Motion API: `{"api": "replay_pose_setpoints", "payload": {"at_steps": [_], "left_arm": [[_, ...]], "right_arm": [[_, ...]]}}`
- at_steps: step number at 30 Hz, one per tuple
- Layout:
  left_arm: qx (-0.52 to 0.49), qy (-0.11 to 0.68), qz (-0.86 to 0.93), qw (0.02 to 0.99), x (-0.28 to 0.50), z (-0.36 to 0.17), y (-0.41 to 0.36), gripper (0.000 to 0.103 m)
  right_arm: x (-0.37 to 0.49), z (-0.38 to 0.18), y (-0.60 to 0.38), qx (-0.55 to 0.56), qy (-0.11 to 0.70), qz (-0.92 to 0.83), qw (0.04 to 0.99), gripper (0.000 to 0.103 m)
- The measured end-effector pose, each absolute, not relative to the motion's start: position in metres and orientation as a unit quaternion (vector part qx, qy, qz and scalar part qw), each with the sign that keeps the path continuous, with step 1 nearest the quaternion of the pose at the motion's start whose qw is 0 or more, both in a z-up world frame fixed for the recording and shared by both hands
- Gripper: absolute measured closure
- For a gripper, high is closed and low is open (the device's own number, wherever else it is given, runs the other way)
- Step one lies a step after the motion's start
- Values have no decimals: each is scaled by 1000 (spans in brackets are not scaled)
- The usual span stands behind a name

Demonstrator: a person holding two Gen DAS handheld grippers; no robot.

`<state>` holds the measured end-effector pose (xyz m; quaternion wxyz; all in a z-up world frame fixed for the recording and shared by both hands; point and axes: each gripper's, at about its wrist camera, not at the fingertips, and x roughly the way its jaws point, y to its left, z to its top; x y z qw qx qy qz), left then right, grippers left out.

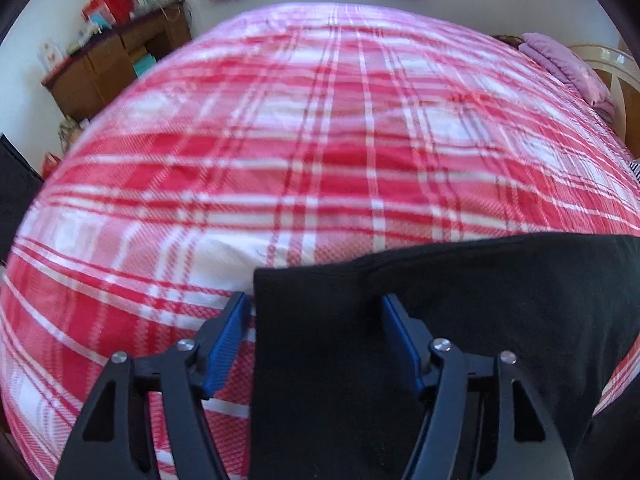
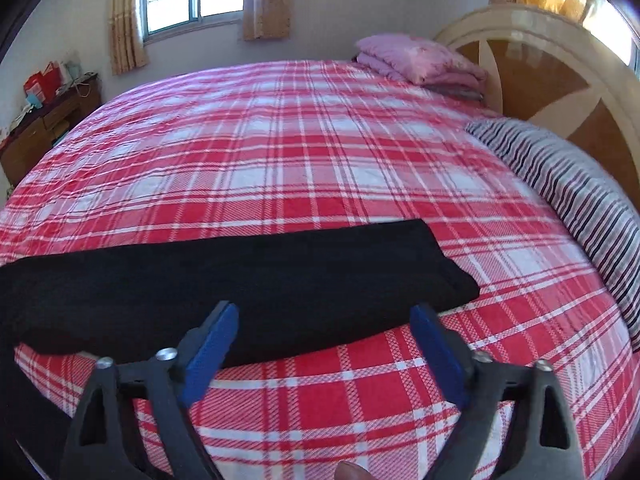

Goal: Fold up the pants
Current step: 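Lower both tools to the pant leg hems and close on them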

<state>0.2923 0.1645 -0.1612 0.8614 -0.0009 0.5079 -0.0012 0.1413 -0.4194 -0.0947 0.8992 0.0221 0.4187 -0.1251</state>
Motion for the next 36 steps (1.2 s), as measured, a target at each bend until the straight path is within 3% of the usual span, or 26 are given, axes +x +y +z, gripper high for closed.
{"api": "replay_pose_setpoints", "payload": {"at_steps": [2,8,11,13,25,26,28,29,30,31,33,36], "left_arm": [[-11,500,-10,866,293,-163,168,34],[-29,508,-35,860,292,-162,173,28],[-16,522,-43,852,296,-162,166,17],[-4,534,-55,844,301,-167,161,0],[24,539,-55,840,305,-168,152,1],[30,533,-55,844,302,-166,150,4],[34,521,-61,851,299,-161,150,28],[38,514,-64,855,297,-158,150,36],[37,510,-64,857,295,-156,152,52],[29,507,-67,859,294,-154,156,64],[11,503,-80,860,293,-154,162,68],[-29,494,-101,863,292,-152,171,82]], "right_arm": [[150,-103,-435,42,434,-128,891,31],[169,-112,-470,61,446,-152,880,32],[180,-111,-484,69,446,-160,878,32],[189,-110,-490,60,446,-168,877,32],[242,-130,-560,98,485,-190,848,32],[246,-135,-562,101,494,-181,845,32],[251,-143,-563,105,506,-168,840,32],[253,-148,-562,102,513,-161,837,38],[254,-151,-561,102,518,-153,835,56],[255,-154,-559,99,522,-147,834,64],[254,-154,-556,96,516,-133,841,92],[251,-152,-552,93,510,-123,846,93]]}}
